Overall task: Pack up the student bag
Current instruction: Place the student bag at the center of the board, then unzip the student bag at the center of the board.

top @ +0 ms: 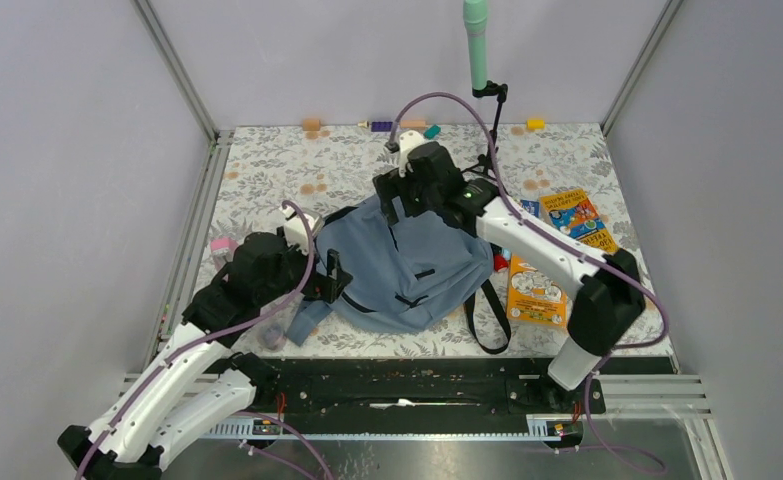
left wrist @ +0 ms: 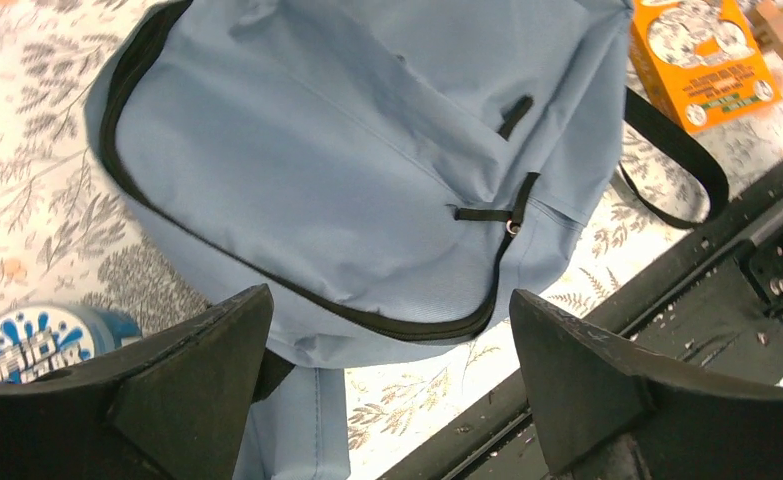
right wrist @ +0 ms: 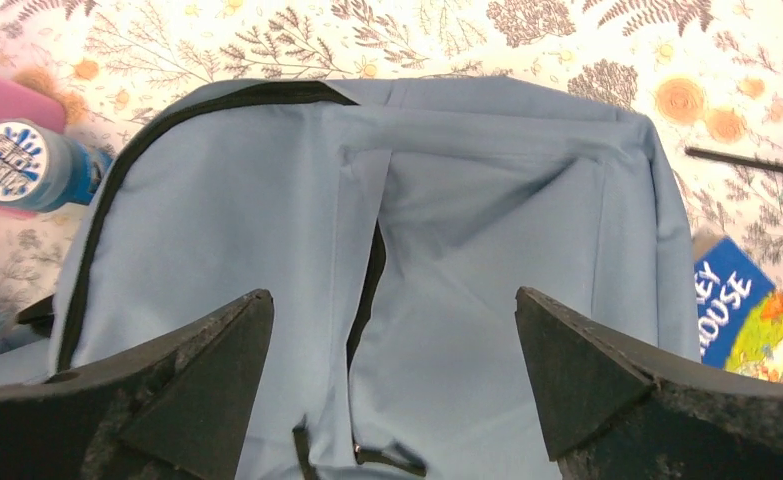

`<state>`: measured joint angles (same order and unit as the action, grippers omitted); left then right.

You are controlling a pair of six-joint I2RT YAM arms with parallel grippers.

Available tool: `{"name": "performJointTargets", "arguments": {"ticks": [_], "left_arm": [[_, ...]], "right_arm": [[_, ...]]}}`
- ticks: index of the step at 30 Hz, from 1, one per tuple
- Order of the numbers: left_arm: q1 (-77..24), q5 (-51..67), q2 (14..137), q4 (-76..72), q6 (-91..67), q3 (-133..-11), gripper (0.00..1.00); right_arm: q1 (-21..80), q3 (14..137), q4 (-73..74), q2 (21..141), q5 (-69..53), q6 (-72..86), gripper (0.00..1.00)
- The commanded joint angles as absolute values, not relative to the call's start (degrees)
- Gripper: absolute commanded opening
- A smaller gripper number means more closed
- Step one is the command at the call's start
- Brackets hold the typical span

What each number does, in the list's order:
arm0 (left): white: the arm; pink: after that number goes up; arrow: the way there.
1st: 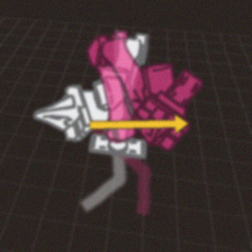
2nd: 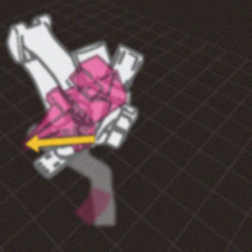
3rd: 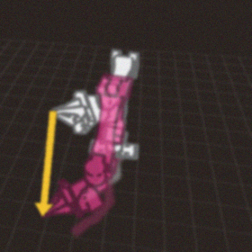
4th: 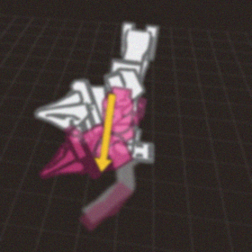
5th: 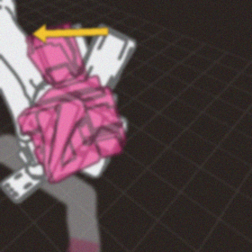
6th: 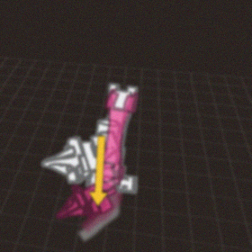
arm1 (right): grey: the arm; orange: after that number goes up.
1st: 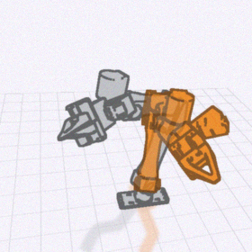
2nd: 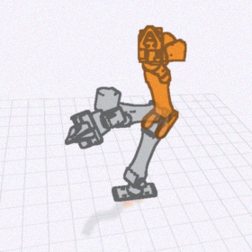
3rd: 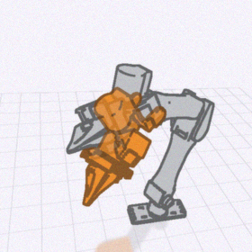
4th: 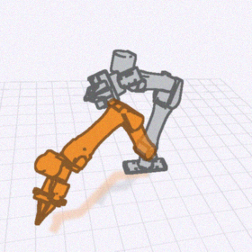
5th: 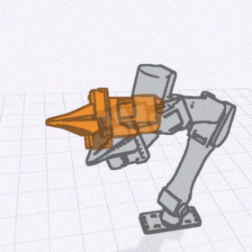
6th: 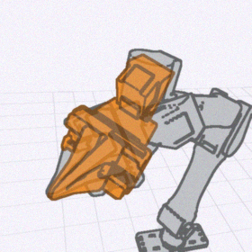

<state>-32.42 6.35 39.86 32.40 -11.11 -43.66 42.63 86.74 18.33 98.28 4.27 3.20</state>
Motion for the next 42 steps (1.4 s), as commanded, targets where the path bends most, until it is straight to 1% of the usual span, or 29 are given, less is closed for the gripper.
{"name": "performJointTargets", "arguments": {"ticks": [1,5,7,16,20,21,23,25,29,34,36,42], "left_arm": [[-34.46,12.23,41.25,27.5,-4.34,-46.2,0.92],[-38.54,10.95,44.7,24.53,-4.49,-46.62,0.91],[-41.13,9.5,47.36,23.55,-5.37,-47.38,0.9],[-56.24,-4.49,61.21,6.57,-14.64,-45.46,0.86],[-58.31,-6.14,70.26,1.44,-20.24,-46.64,0.79],[-58.69,-6.58,72.41,1.07,-21.89,-47.34,0.74],[-59.57,-6.94,76.12,0.6,-24.42,-48.94,0.68],[-61.29,-8.62,78.88,0.6,-24.79,-50.21,0.64],[-63.27,-10.34,82.85,-0.89,-24.64,-50.66,0.63],[-63.28,-13.87,86.46,-0.52,-21.6,-51.45,0.57],[-63.2,-13.91,87.54,-0.79,-20.34,-51.51,0.54],[-63.11,-13.84,91.57,1.53,-20.57,-52.84,0.51]], "right_arm": [[40.81,80.28,16.68,88.49,7.58,9.93,0.99],[34.98,71.61,16.64,80.82,3.07,15.23,0.99],[32.32,67.15,16.85,76.48,3.35,16.17,0.99],[25.71,49.81,20.93,58.49,15.94,23.65,1.0],[25.66,42.38,20.9,51.86,18.91,27.36,0.99],[25.66,40.97,20.96,50.78,19.32,27.5,0.99],[25.71,39.48,21.01,48.97,19.78,27.52,0.99],[25.66,38.62,21.47,47.6,20.02,27.51,0.98],[25.62,37.56,21.54,46.15,20.32,27.86,0.98],[25.66,37.53,21.66,45.57,19.81,28.01,0.98],[25.67,37.46,21.63,45.05,19.74,27.97,0.98],[25.66,37.12,21.73,44.01,20.13,28.01,0.98]]}}
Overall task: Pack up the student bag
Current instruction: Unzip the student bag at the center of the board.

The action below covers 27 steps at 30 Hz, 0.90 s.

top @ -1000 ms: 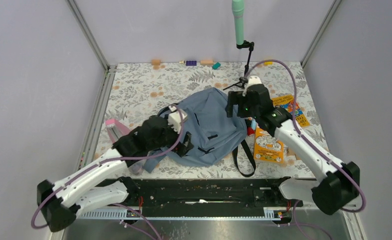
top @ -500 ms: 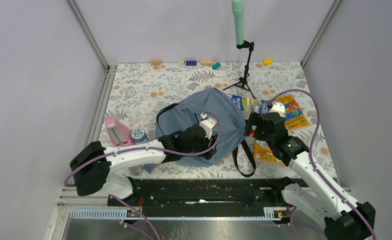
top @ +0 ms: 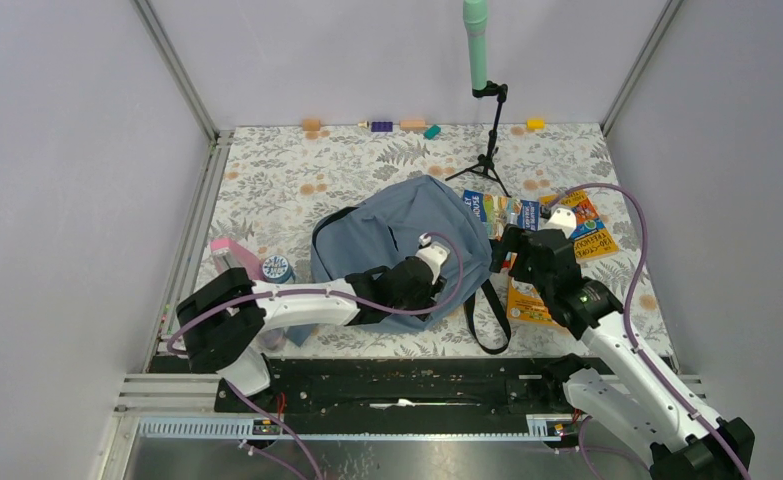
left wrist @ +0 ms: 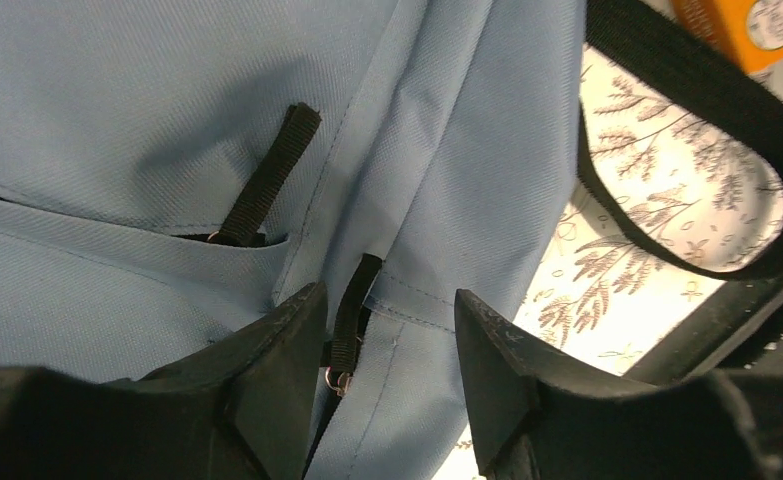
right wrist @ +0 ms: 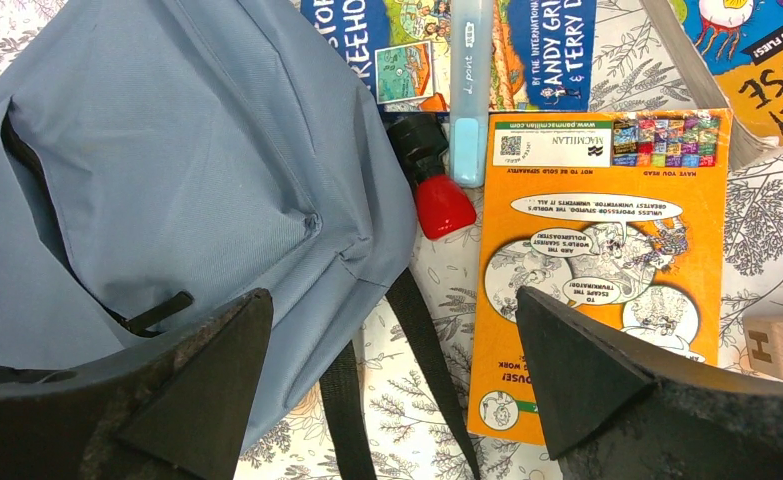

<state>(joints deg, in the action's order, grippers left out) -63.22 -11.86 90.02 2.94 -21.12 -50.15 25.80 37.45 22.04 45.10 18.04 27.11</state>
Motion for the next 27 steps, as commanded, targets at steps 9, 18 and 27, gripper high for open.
{"name": "performJointTargets", "arguments": {"ticks": [9,18,27], "left_arm": [[-62.77,-18.05,92.43,2.71,-20.45,-52.83,0.46],[-62.71,-16.16,93.68,1.8,-21.56,-51.48,0.37],[-62.4,-16.73,94.51,2.33,-22.2,-51.77,0.25]], "right_arm": [[25.66,37.12,22.24,43.59,20.21,28.0,0.98],[25.66,37.16,22.33,43.33,20.1,28.21,0.98],[25.69,36.95,22.33,43.42,19.95,28.08,0.98]]}}
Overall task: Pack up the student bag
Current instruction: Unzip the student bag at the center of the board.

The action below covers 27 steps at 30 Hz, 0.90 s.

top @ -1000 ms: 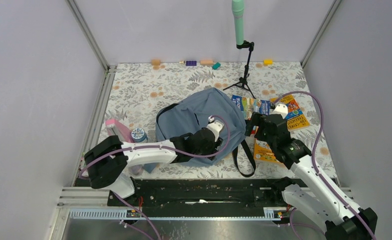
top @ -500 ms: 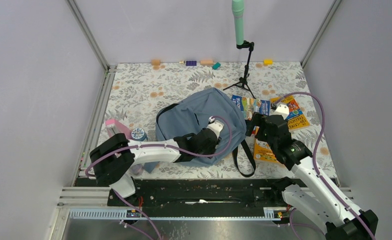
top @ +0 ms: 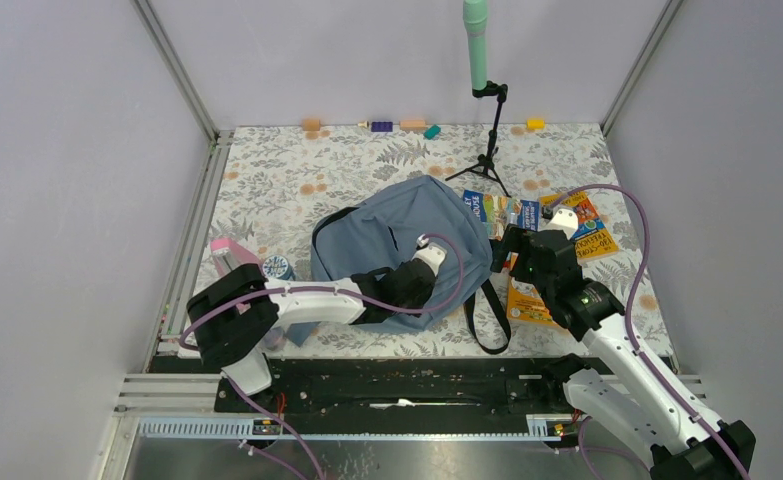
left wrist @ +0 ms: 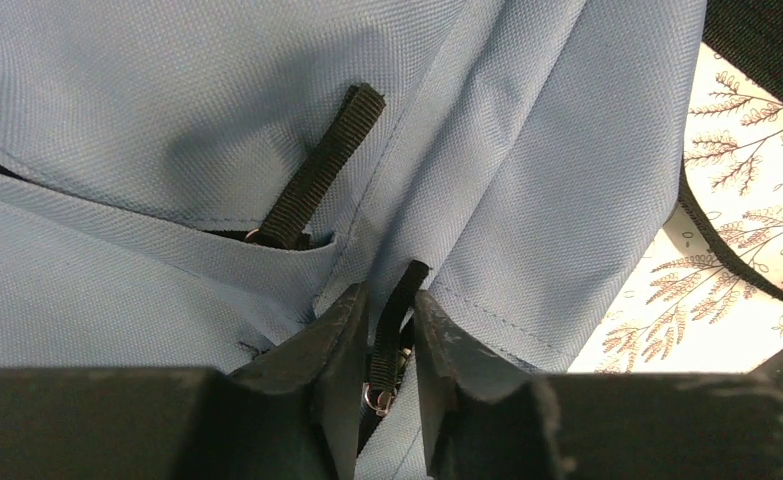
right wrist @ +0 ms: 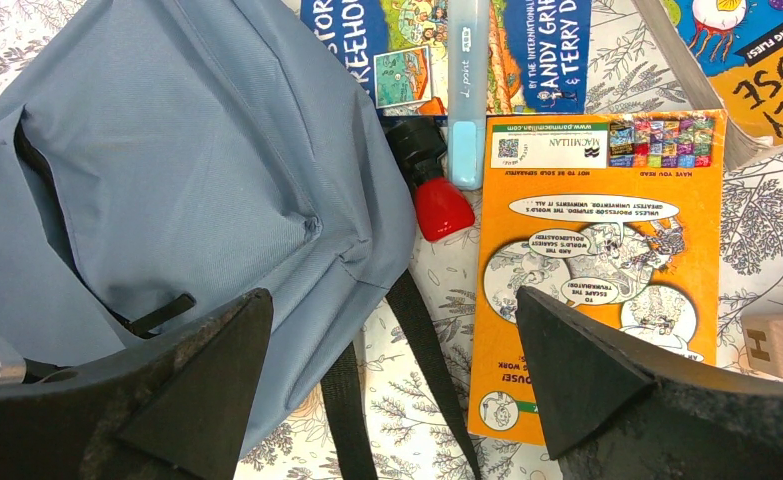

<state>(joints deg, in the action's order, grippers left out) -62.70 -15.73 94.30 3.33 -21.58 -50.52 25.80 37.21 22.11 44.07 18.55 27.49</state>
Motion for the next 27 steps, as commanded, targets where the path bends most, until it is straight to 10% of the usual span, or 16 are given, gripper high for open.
{"name": "performJointTargets", "arguments": {"ticks": [1,5,27], "left_arm": [[-62.4,-16.93,94.43,2.63,-22.09,-51.95,0.21],[-62.4,-17.79,93.21,2.73,-22.02,-51.73,0.0],[-62.31,-20.68,77.53,-5.76,-26.83,-46.42,0.0]], "right_arm": [[25.67,36.83,22.32,43.44,19.95,27.98,0.98],[25.66,36.51,22.33,43.24,18.89,27.93,0.98],[36.79,24.11,-1.17,52.77,-2.84,50.87,0.8]]}}
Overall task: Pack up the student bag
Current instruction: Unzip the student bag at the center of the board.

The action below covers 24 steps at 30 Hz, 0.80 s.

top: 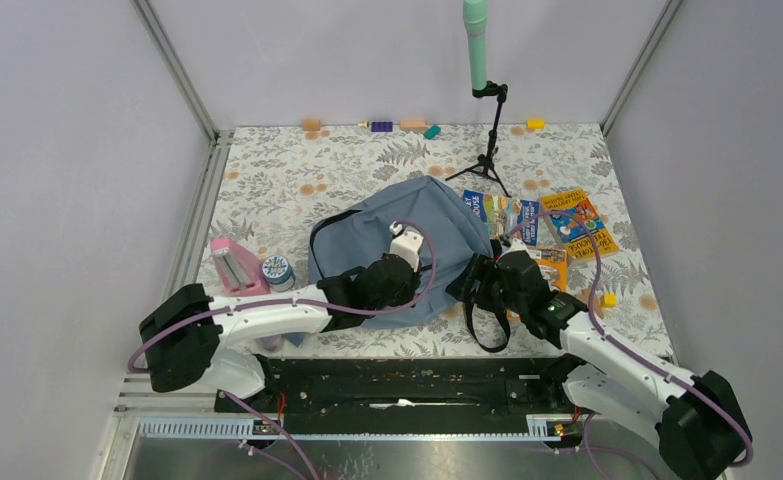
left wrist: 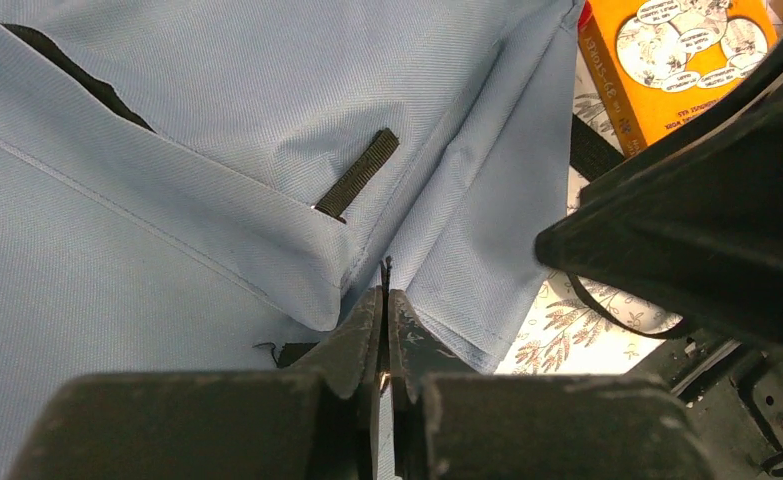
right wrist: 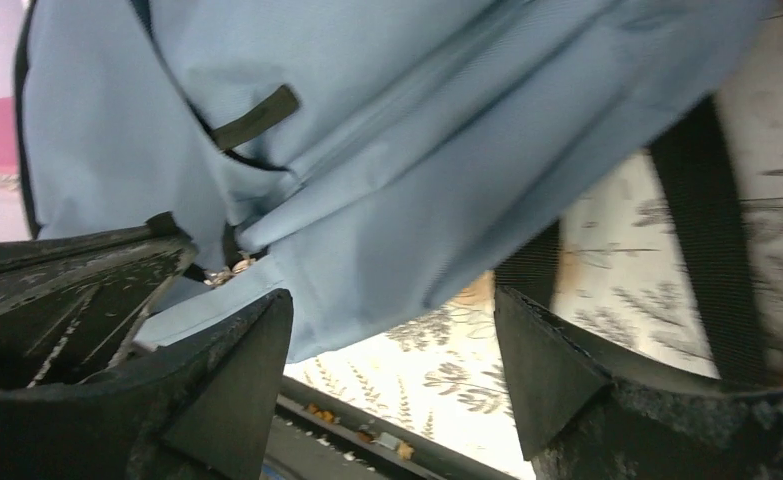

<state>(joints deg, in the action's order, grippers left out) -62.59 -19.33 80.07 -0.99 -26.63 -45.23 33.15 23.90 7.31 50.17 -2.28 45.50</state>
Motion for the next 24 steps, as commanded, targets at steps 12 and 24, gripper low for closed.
{"name": "performJointTargets", "arguments": {"ticks": [12,24], "left_arm": [[-61.9,-21.51,74.91,-5.79,-26.81,-45.88,0.0],[-61.62,-21.07,73.96,-5.69,-26.89,-46.5,0.0]], "right_arm": [[39.62,23.75,-7.4,57.98,-2.21,55.89,0.73],[40.86,18.08,-14.01,56.39,2.26,59.32,0.67]]}}
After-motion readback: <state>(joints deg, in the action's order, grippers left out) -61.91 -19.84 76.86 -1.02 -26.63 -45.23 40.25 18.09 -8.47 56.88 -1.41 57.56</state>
